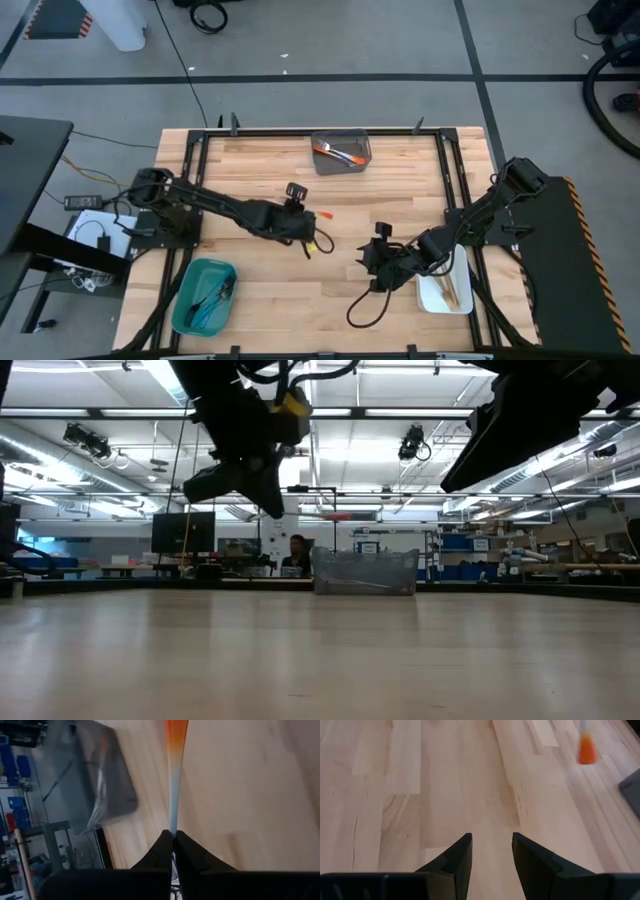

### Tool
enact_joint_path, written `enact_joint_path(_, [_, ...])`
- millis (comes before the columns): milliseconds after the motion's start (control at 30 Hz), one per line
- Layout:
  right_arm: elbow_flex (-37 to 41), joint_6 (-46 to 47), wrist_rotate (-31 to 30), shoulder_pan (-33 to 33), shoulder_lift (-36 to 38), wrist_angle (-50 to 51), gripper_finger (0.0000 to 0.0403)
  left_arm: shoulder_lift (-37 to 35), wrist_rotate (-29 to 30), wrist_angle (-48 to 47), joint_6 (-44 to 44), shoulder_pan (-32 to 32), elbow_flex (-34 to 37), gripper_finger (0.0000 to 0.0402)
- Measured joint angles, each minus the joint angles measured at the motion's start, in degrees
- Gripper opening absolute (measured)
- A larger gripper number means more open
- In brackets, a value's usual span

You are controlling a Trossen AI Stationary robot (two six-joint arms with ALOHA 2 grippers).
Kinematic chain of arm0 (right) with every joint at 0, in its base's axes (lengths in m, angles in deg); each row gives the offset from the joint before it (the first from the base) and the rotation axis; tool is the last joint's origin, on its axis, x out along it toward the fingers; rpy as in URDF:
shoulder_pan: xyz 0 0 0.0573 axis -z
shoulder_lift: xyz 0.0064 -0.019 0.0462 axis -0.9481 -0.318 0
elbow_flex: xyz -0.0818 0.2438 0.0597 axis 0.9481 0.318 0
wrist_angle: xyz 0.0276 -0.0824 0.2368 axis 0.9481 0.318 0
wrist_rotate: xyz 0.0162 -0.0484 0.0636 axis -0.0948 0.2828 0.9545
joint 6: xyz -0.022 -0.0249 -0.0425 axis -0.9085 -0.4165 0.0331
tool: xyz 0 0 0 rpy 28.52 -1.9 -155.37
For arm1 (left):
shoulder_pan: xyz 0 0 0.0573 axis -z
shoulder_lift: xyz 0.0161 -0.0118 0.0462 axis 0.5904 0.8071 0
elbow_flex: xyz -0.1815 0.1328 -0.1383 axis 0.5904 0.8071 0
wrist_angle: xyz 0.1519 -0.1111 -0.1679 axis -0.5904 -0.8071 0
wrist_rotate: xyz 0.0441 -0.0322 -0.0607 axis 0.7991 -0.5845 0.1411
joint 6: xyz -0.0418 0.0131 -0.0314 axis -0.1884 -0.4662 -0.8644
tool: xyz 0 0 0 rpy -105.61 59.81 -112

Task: Sort silverware by color (type)
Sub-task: Put the orange fork into the black bin

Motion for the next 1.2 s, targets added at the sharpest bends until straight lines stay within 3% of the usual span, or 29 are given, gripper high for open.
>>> enact_joint_path(400, [0.00, -0.03, -7.80, -0.74, 0.00, -0.10, 0.0146, 0.00, -4.25, 12.17, 11.20, -9.05, 0.62, 0.0016])
enact_joint_path(600, [0.00, 1.70, -7.75, -0.78, 0.00, 0.02, 0.0146, 0.00, -13.47, 19.34, 13.23, -14.35, 0.62, 0.0016])
enact_joint_path(800, [0.00, 3.19, -7.74, -0.80, 0.00, -0.10, 0.0146, 0.00, -17.82, 26.52, 14.98, -19.69, 0.62, 0.0017])
enact_joint_path(1033, [0.00, 6.20, -8.16, -0.79, 0.00, -0.54, 0.0146, 0.00, -27.51, 33.81, 22.15, -24.97, 0.62, 0.0017])
enact_joint_path(1200, [0.00, 7.23, -8.18, -0.81, 0.00, -1.72, 0.0146, 0.17, -34.98, 37.93, 21.72, -28.81, 0.62, 0.0018])
